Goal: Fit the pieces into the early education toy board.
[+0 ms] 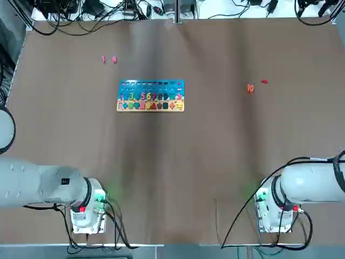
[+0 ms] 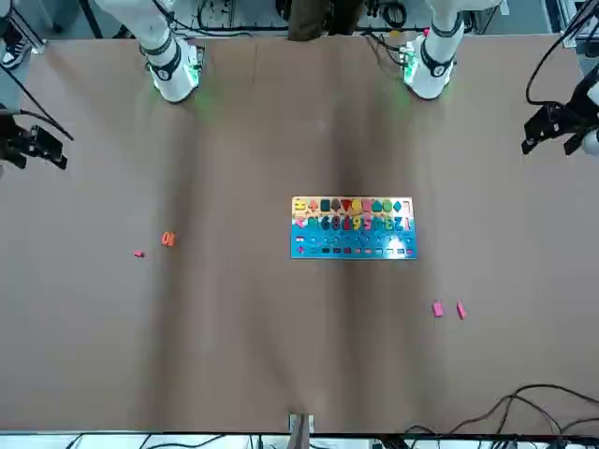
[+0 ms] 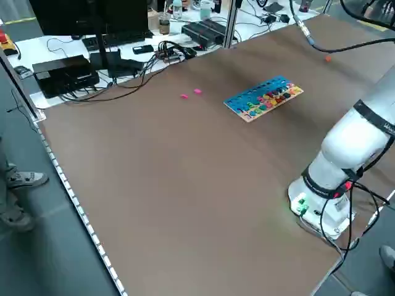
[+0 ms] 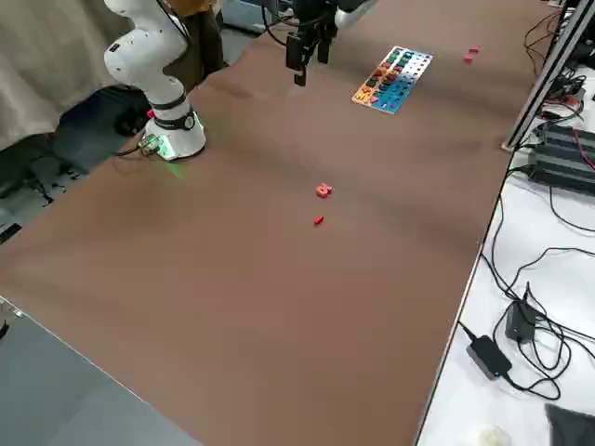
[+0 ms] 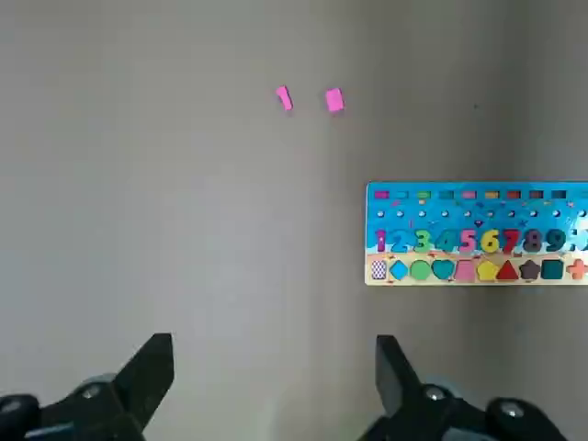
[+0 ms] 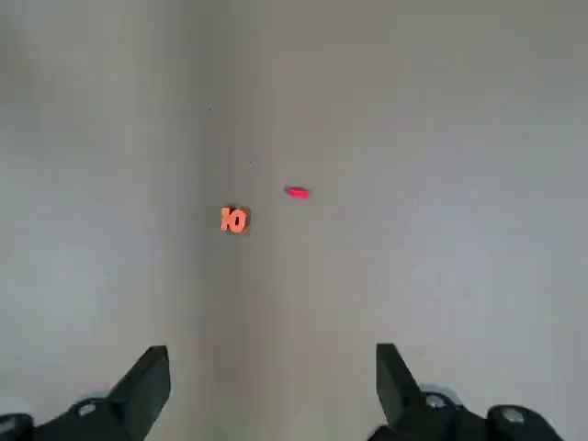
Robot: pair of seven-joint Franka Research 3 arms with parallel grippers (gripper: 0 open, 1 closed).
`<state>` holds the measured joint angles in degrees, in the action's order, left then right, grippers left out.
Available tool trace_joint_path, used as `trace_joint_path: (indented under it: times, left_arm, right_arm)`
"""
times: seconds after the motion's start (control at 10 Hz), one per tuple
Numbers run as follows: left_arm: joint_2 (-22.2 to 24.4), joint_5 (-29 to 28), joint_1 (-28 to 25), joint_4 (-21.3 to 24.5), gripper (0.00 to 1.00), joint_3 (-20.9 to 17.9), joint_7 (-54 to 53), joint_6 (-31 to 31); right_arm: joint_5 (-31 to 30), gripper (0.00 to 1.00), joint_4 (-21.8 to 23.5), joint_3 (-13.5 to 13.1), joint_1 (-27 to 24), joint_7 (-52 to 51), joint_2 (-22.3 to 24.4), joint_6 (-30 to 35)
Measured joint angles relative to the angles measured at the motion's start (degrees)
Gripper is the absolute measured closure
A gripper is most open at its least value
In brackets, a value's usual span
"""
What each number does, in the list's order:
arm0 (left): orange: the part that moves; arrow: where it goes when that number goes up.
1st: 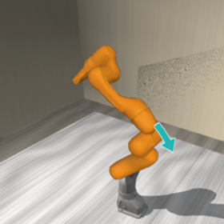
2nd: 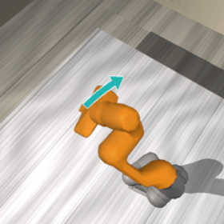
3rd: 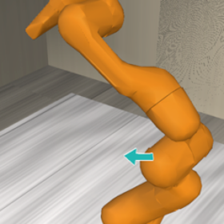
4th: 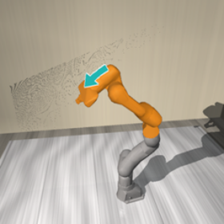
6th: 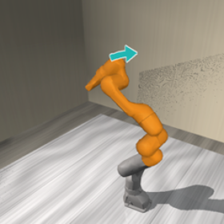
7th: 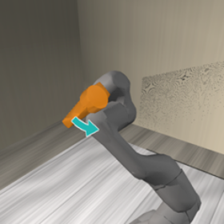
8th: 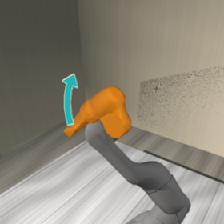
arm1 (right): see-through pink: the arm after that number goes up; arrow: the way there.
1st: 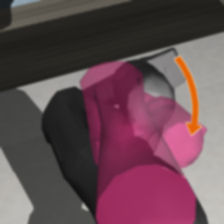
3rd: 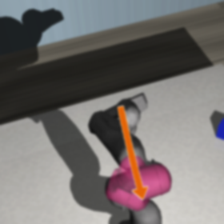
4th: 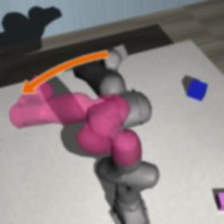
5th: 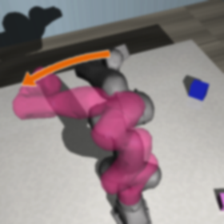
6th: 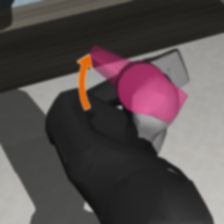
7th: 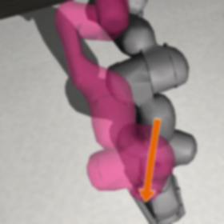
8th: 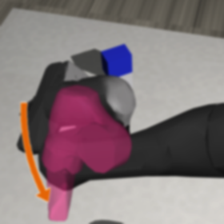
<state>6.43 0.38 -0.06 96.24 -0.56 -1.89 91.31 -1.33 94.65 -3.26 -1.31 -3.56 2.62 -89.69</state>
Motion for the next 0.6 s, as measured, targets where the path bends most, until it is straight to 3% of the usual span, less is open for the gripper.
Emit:
trace_joint_path:
  times: [0.6]
  left_arm:
    - [0.0,0.0,0.0,-0.4,0.02,0.0,0.3,-0.8]
  right_arm:
    - [0.0,0.01,0.7,0.0,0.0,0.0,-1.7,-1.8]
